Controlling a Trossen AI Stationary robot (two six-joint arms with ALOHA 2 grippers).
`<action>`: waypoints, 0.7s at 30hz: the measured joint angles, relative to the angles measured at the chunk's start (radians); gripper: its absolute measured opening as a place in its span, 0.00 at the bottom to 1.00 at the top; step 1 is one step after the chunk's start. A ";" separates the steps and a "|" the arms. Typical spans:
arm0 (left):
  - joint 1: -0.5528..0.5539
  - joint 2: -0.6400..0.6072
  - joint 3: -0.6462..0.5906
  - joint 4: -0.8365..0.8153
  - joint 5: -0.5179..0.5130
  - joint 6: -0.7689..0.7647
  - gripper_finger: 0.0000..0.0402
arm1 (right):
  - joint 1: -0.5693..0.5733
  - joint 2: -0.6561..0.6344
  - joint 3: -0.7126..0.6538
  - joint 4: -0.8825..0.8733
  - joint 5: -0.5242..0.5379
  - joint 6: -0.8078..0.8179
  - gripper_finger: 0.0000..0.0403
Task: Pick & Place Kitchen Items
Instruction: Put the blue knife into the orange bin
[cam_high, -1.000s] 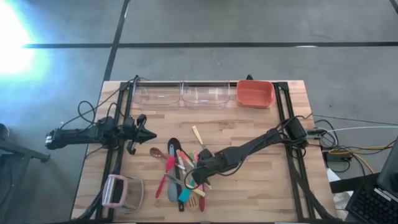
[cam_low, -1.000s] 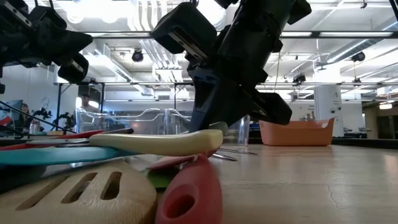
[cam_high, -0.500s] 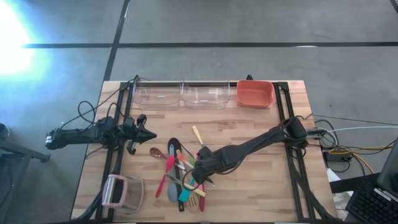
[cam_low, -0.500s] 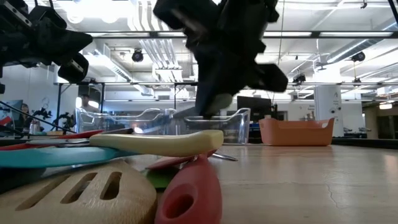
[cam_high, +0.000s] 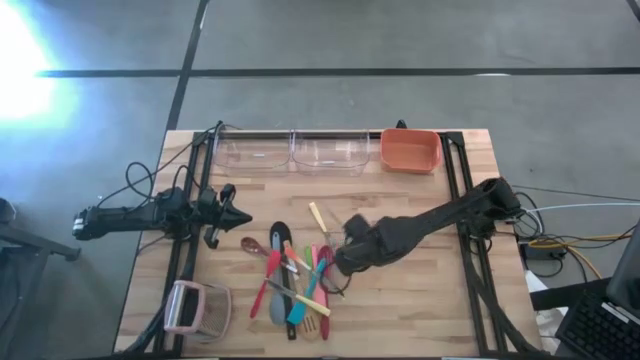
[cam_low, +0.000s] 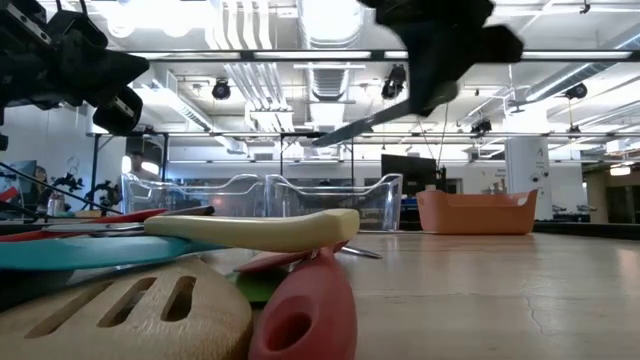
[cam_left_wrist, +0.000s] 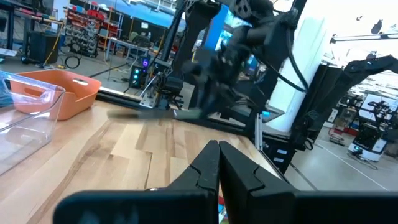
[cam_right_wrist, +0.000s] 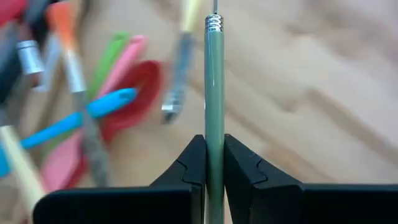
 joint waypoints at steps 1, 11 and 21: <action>0.000 0.000 0.000 0.000 0.000 0.001 0.03 | 0.000 -0.018 0.000 -0.024 0.017 0.007 0.05; 0.000 0.000 0.000 0.000 0.000 0.010 0.03 | -0.024 -0.191 -0.038 -0.195 0.071 0.006 0.05; 0.000 0.000 0.000 0.001 0.000 0.011 0.03 | -0.227 -0.297 -0.050 -0.400 0.037 -0.226 0.05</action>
